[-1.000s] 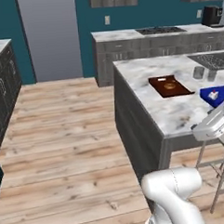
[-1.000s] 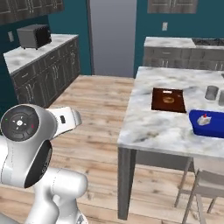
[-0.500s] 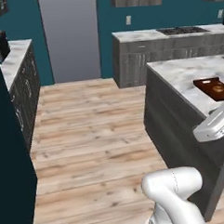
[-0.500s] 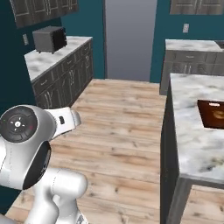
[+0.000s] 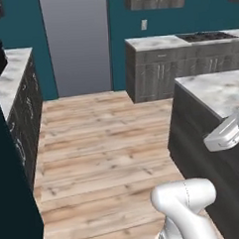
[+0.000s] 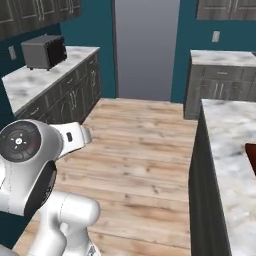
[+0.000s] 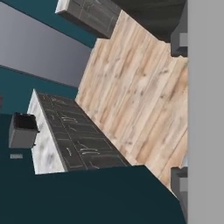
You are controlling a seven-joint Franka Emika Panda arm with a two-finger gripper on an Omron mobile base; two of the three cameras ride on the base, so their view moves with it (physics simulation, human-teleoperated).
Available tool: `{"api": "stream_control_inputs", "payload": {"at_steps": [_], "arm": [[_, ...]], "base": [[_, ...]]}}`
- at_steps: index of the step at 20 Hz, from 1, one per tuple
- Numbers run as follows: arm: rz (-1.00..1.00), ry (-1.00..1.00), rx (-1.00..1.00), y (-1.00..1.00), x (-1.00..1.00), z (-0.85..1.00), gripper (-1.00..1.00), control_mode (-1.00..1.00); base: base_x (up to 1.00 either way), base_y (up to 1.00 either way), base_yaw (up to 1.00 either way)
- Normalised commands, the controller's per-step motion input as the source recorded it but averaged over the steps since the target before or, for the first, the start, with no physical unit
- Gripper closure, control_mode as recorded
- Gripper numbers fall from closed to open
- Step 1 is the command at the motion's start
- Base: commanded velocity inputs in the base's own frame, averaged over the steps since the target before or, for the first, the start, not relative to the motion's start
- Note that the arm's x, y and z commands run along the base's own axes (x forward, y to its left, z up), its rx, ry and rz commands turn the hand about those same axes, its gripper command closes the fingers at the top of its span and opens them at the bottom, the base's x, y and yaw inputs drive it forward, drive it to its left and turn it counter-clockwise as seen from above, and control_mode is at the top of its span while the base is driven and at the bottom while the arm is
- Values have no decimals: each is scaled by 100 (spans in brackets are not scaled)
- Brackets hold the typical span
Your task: Take the cakes from the fridge and place them on the empty tray on the dining counter.
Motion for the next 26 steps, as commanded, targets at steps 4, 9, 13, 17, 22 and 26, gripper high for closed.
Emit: {"api": "stream_control_inputs", "payload": {"at_steps": [4, 9, 13, 17, 22, 26], "arm": [[0, 0, 0, 0, 0, 0, -100, 100], [0, 0, 0, 0, 0, 0, -100, 100], [0, 0, 0, 0, 0, 0, -100, 100], [0, 0, 0, 0, 0, 0, -100, 100], [0, 0, 0, 0, 0, 0, -100, 100], [0, 0, 0, 0, 0, 0, -100, 100]], "base": [[100, -29, -6], [100, -3, -3], [100, 0, 0], [100, 0, 0], [100, 0, -2], [100, -3, -3]]}}
